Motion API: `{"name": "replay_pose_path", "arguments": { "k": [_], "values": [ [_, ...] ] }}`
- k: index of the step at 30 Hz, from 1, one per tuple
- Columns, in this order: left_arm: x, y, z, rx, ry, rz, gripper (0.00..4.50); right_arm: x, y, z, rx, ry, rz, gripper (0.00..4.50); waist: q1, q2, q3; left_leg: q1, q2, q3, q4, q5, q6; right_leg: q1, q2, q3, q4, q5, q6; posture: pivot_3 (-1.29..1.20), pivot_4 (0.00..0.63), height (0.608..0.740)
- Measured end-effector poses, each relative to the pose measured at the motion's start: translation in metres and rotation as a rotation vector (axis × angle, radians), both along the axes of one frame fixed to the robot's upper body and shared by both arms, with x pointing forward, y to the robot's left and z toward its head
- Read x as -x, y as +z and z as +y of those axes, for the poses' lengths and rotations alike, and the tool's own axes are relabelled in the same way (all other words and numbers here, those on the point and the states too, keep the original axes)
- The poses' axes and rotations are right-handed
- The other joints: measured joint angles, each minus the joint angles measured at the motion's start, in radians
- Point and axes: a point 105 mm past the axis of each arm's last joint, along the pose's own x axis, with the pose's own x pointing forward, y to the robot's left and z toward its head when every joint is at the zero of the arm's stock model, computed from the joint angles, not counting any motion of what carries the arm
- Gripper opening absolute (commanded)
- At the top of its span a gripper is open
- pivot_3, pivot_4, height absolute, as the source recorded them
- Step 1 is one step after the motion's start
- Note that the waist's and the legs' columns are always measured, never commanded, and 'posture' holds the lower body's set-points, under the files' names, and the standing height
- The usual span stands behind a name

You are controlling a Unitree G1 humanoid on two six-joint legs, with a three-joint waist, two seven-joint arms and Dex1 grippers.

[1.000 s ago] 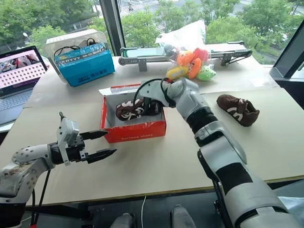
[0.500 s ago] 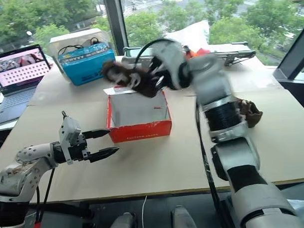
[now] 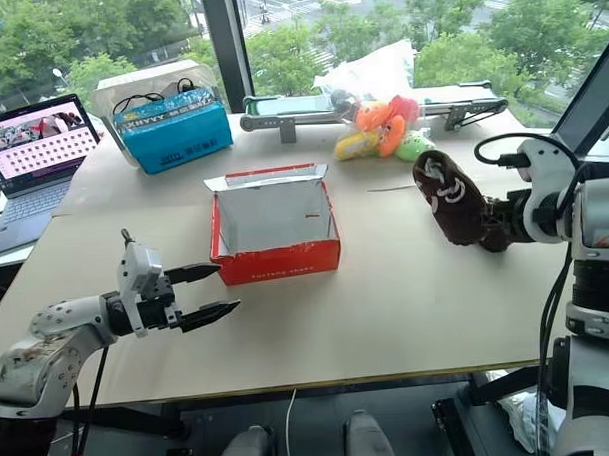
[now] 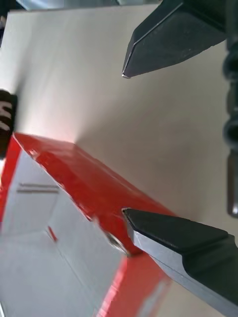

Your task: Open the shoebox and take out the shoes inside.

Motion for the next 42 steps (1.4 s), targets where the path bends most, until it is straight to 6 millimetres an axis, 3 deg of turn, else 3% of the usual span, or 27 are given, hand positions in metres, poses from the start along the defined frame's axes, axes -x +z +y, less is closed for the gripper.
{"name": "replay_pose_path", "arguments": {
  "k": [4, 10, 12, 13, 16, 18, 22, 27, 31, 33, 38, 40, 42],
  "values": [
    [-0.001, 0.001, -0.002, 0.002, -0.005, -0.002, 4.50, 0.000, -0.035, -0.008, -0.027, -0.024, 0.094, 0.94, 0.000, 0.000, 0.000, 0.001, -0.001, 0.004, 0.000, 0.000, 0.000, 0.002, -0.001, 0.003, -0.002, 0.000, 0.002, 0.00, 0.150, 0.715],
    [-0.001, -0.001, -0.004, 0.005, -0.012, 0.003, 4.50, -0.011, -0.050, -0.012, -0.045, -0.012, 0.100, 0.94, 0.002, -0.001, 0.000, 0.001, -0.001, 0.006, 0.000, 0.000, 0.001, 0.003, -0.001, 0.004, -0.005, 0.001, 0.005, 0.00, 0.150, 0.715],
    [-0.001, -0.001, -0.005, 0.006, -0.016, 0.004, 4.50, -0.016, -0.054, -0.014, -0.055, -0.012, 0.091, 1.88, -0.001, -0.004, -0.002, 0.004, -0.001, 0.007, 0.001, 0.000, 0.001, 0.006, -0.001, 0.006, -0.006, 0.002, 0.005, 0.00, 0.150, 0.715],
    [-0.001, -0.002, -0.006, 0.006, -0.018, 0.006, 4.50, -0.019, -0.056, -0.016, -0.056, -0.018, 0.084, 2.01, -0.001, -0.004, -0.002, 0.005, -0.001, 0.008, 0.001, 0.000, 0.001, 0.007, -0.001, 0.007, -0.006, 0.002, 0.006, 0.00, 0.150, 0.715],
    [-0.001, -0.002, -0.007, 0.008, -0.022, 0.010, 4.50, -0.022, -0.063, -0.026, -0.038, -0.057, 0.076, 3.13, 0.003, -0.005, -0.002, 0.004, -0.001, 0.009, 0.003, 0.000, 0.000, 0.006, -0.001, 0.008, -0.006, 0.003, 0.006, 0.00, 0.150, 0.715],
    [-0.001, -0.003, -0.007, 0.008, -0.022, 0.011, 4.50, -0.024, -0.062, -0.028, -0.013, -0.051, 0.062, 3.76, 0.002, -0.005, -0.002, 0.004, -0.001, 0.009, 0.003, 0.000, 0.000, 0.006, -0.001, 0.008, -0.006, 0.003, 0.007, 0.00, 0.150, 0.715],
    [0.000, -0.004, -0.008, 0.007, -0.032, 0.016, 4.50, -0.025, -0.055, -0.027, 0.078, -0.001, 0.040, 3.76, 0.000, -0.005, -0.002, 0.003, -0.001, 0.011, 0.003, -0.001, 0.001, 0.004, -0.001, 0.010, -0.006, 0.003, 0.007, 0.00, 0.150, 0.715],
    [0.001, -0.004, -0.006, -0.003, -0.040, 0.019, 4.50, -0.019, -0.025, -0.021, 0.223, 0.081, -0.028, 3.76, 0.005, -0.004, -0.002, 0.001, -0.001, 0.011, 0.003, -0.001, 0.001, 0.003, -0.001, 0.010, -0.006, 0.002, 0.008, 0.00, 0.150, 0.715],
    [0.003, -0.005, 0.000, -0.014, -0.027, 0.026, 4.50, -0.001, 0.017, 0.000, 0.294, 0.217, -0.097, 3.76, 0.006, -0.004, -0.001, -0.001, -0.001, 0.011, 0.003, -0.001, 0.001, 0.002, -0.001, 0.010, -0.006, 0.002, 0.008, 0.00, 0.150, 0.715],
    [0.003, -0.004, 0.001, -0.014, -0.021, 0.023, 4.50, 0.006, 0.027, 0.011, 0.299, 0.274, -0.109, 3.76, 0.006, -0.004, -0.001, 0.000, -0.001, 0.011, 0.003, -0.001, 0.001, 0.002, -0.001, 0.010, -0.006, 0.002, 0.008, 0.00, 0.150, 0.715],
    [0.003, -0.008, 0.009, -0.016, 0.018, 0.034, 4.50, 0.030, 0.036, 0.070, 0.191, 0.536, -0.159, 3.76, 0.003, -0.004, -0.002, 0.001, 0.000, 0.012, 0.003, -0.001, 0.001, 0.003, -0.001, 0.011, -0.007, 0.002, 0.008, 0.00, 0.150, 0.715],
    [0.002, -0.009, 0.013, -0.016, 0.051, 0.034, 4.50, 0.032, 0.034, 0.095, 0.110, 0.599, -0.211, 3.76, 0.004, -0.006, -0.002, 0.001, 0.000, 0.012, 0.003, -0.001, 0.001, 0.003, -0.001, 0.010, -0.006, 0.002, 0.008, 0.00, 0.150, 0.715],
    [0.001, -0.012, 0.019, -0.017, 0.100, 0.037, 4.50, 0.026, 0.023, 0.106, 0.061, 0.563, -0.242, 3.76, 0.007, -0.008, -0.003, 0.001, 0.000, 0.012, 0.003, -0.001, 0.001, 0.004, -0.001, 0.010, -0.007, 0.002, 0.008, 0.00, 0.150, 0.715]
  ]
}}
